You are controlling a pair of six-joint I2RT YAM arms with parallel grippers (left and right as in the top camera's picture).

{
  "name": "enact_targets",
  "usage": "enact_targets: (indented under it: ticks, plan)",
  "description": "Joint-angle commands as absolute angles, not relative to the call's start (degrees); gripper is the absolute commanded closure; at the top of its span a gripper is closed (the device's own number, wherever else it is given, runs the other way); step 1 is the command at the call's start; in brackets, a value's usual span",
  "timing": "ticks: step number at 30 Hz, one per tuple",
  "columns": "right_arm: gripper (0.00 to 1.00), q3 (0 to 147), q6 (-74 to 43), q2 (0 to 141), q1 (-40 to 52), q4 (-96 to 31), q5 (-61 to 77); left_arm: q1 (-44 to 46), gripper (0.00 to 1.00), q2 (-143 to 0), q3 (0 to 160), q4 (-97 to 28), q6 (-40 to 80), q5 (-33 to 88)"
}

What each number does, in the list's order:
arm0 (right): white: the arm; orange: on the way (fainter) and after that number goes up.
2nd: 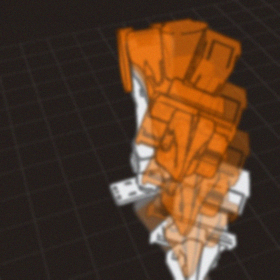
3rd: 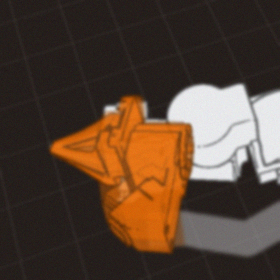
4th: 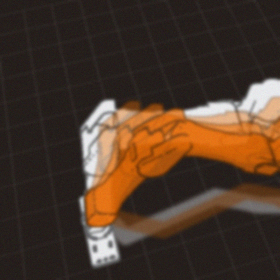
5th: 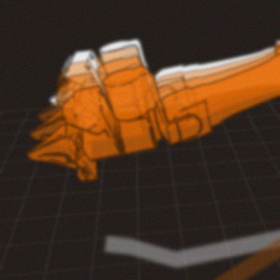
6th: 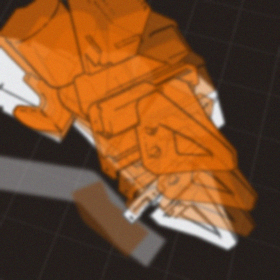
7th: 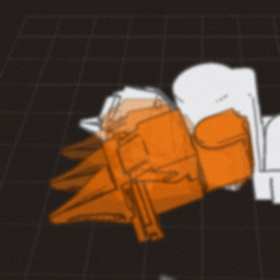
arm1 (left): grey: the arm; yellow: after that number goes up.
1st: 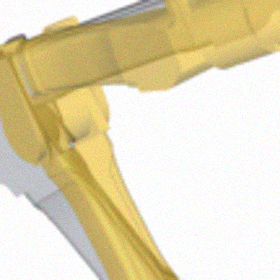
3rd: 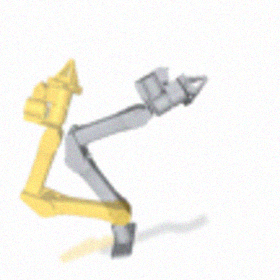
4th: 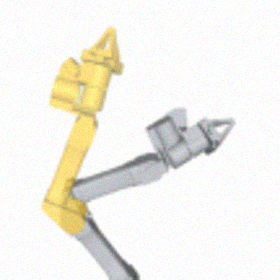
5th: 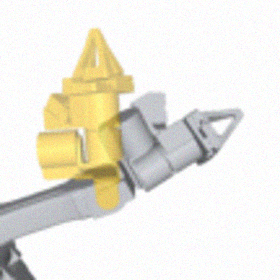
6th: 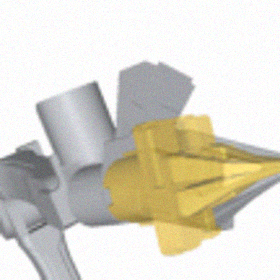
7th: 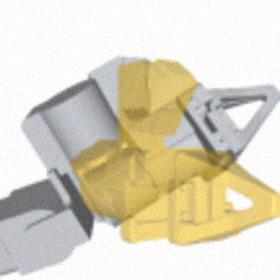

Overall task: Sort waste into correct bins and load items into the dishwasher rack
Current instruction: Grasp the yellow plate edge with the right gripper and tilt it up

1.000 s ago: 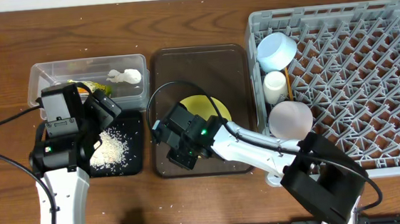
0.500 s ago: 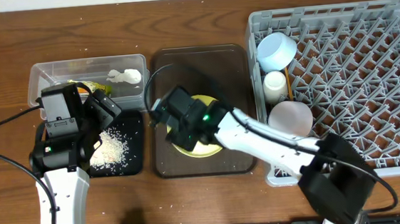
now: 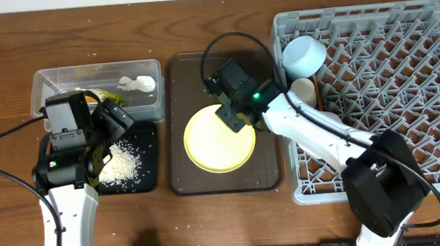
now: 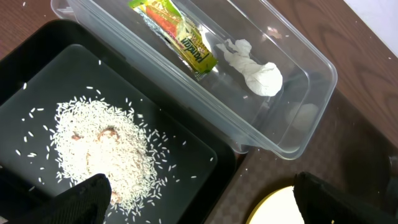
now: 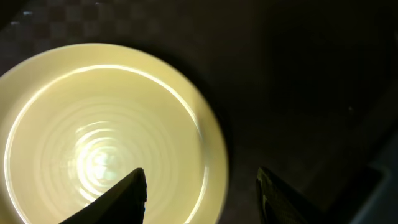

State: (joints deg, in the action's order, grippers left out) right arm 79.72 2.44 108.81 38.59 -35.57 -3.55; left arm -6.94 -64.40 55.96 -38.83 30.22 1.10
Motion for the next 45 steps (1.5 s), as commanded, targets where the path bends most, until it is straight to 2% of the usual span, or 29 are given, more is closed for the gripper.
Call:
enact_targets:
  ticks: [1,16,28,31,38,45]
  plan:
    - [0.46,80.0,0.9,108.2,37.7,-35.7,-3.6,-7.1,0.04,-64.5,56.6,-39.0,30.7,0.4]
    - [0.45,79.9,0.9,113.4,36.0,-35.6,-3.6,-7.1,0.04,-64.5,56.6,-39.0,30.7,0.4]
    - [0.50,79.9,0.9,121.0,36.1,-35.1,-3.6,-7.1,0.04,-64.5,56.6,-39.0,30.7,0.4]
    - [0.59,79.9,0.9,121.0,36.1,-35.1,-3.6,-7.1,0.04,-64.5,56.6,-39.0,30.7,0.4]
    - [0.98,79.9,0.9,120.0,36.1,-35.2,-3.6,-7.1,0.04,-64.5,56.6,-39.0,30.7,0.4]
    - [0.99,83.1,0.9,113.2,35.9,-38.6,-6.4,-7.1,0.04,-64.5,56.6,-39.0,30.7,0.4]
